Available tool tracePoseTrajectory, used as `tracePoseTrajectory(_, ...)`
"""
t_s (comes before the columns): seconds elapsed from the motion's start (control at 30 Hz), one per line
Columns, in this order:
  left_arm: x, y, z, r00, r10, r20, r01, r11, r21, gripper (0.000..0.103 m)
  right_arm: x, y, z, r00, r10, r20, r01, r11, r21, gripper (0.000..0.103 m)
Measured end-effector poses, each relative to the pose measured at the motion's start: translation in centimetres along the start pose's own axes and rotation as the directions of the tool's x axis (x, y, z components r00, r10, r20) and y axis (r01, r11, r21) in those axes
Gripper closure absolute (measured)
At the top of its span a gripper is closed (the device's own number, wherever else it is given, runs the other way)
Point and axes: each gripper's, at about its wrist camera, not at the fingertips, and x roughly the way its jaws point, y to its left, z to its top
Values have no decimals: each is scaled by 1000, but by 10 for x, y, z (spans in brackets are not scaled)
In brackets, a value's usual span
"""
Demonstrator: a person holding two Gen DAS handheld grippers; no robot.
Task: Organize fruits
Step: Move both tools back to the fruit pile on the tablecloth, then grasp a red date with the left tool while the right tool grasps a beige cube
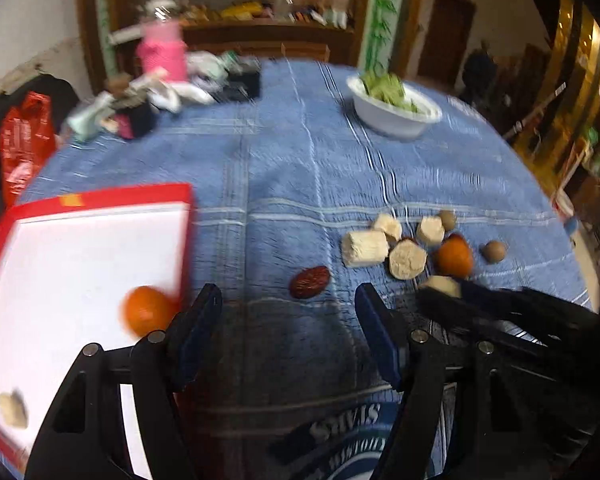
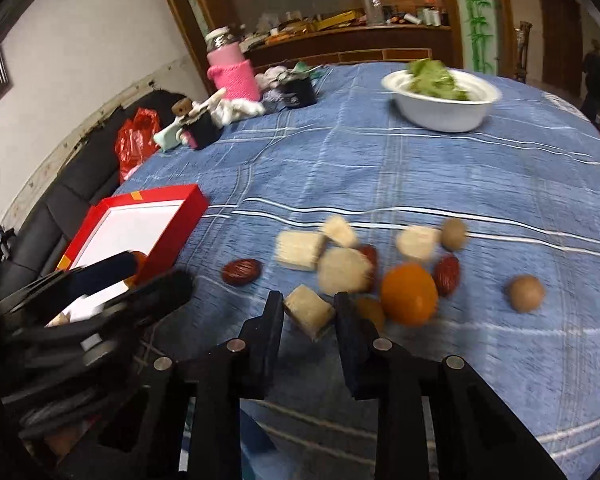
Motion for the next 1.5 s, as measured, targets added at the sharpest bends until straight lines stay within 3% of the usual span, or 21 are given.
tracePoseTrajectory(0.1,12,-8,3,1000,-23,-18,23,999,27,35,-17,-17,-7,1000,10,28,-11,1000,28,76)
tracePoseTrajectory(0.2,11,-20,2,999,-27,17,25,994,102,36,-27,-29,-8,998,22,54,-25,998,54,76)
tracePoseTrajectory(0.27,18,-26,1,1000,-12,-2,12,990,144,49,-30,-34,-7,997,46,68,-50,996,69,76)
tracePoseTrajectory(0.33,31,-22,0,999,-10,-52,17,992,128,68,-33,-35,-6,995,66,80,-71,995,70,76)
tracePoseTrajectory(0.4,30,-22,-1,999,4,-36,1,991,132,75,-39,-34,-6,992,85,96,-92,993,67,77)
tracePoseTrajectory(0.43,30,-23,-2,999,1,-34,3,990,139,84,-42,-34,-7,990,91,104,-98,993,65,77)
tracePoseTrajectory(0.53,26,-30,-4,1000,19,-22,-15,987,161,84,-44,-34,-6,988,103,112,-112,991,70,77)
tracePoseTrajectory(0.77,7,-24,-10,1000,-17,3,16,993,115,84,-46,-33,-7,989,91,119,-99,993,68,77)
tracePoseTrajectory(1.5,-69,9,-57,997,8,75,-3,998,-70,84,-81,21,-37,991,-34,129,38,999,-29,77)
